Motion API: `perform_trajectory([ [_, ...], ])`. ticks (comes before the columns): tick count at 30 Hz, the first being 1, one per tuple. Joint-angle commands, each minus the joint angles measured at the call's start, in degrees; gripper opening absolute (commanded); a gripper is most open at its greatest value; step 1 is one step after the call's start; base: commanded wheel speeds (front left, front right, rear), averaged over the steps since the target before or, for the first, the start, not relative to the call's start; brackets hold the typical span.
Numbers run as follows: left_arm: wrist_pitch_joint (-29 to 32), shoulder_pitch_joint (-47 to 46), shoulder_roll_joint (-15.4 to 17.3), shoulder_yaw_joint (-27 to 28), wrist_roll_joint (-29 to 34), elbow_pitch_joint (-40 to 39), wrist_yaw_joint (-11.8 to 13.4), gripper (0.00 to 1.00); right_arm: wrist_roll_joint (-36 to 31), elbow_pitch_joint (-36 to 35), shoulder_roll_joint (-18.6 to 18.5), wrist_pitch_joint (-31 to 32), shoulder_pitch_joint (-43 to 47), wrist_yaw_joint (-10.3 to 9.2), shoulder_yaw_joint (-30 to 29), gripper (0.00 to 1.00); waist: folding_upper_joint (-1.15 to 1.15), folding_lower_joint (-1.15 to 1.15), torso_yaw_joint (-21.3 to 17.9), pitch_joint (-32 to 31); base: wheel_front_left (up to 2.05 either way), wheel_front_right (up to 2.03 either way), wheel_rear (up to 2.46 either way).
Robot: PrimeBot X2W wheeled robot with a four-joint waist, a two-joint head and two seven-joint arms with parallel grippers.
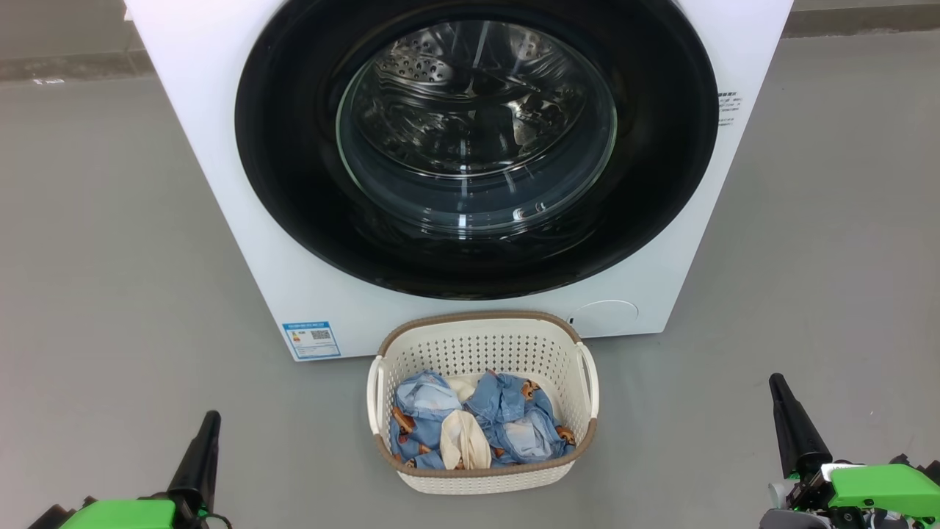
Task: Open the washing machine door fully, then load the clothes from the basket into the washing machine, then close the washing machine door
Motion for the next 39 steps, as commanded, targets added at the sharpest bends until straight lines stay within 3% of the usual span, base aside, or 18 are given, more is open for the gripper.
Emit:
perform_trajectory([
  [1,0.38,-2.46,0.77,2.01,0.90,-1.40,-0.41,0.00,-0.70,-1.40,-0.20,0.47,-2.36,0.09,1.26,0.00,0.00,0.00,0.00,0.00,0.00,0.00,0.00],
  [33,0.40,-2.46,0.76,2.03,0.91,-1.40,-0.41,0.00,-0.71,-1.39,-0.19,0.48,-2.36,0.09,1.25,0.00,0.00,0.00,0.00,0.00,0.00,0.00,0.00],
  [34,-0.01,-0.01,-0.01,0.02,0.07,0.01,0.00,1.00,0.00,0.01,0.00,-0.01,0.00,0.00,0.00,1.00,0.00,0.00,0.00,0.00,0.00,0.00,0.00],
  [35,-0.09,0.19,-0.11,-0.10,0.01,0.41,0.02,0.00,0.02,0.42,0.04,-0.10,0.17,0.00,0.01,0.00,0.00,0.00,0.00,0.00,0.00,0.00,0.00],
  [36,-0.11,0.56,-0.34,-0.18,-0.03,1.08,0.10,0.00,0.02,1.12,0.14,-0.11,0.58,0.00,0.02,0.00,0.00,0.00,0.00,0.01,0.00,0.00,0.00],
  [37,-0.12,1.13,-0.66,-0.31,-0.03,1.74,0.10,1.00,0.02,1.86,0.30,-0.11,1.06,0.00,0.01,1.00,0.00,0.00,-0.01,0.02,0.00,0.00,0.00],
  [39,-0.12,2.36,-1.31,-0.52,-0.02,3.04,0.11,1.00,0.02,3.29,0.69,-0.12,2.10,0.00,0.03,1.00,0.00,0.00,-0.01,0.03,0.00,0.00,0.00],
])
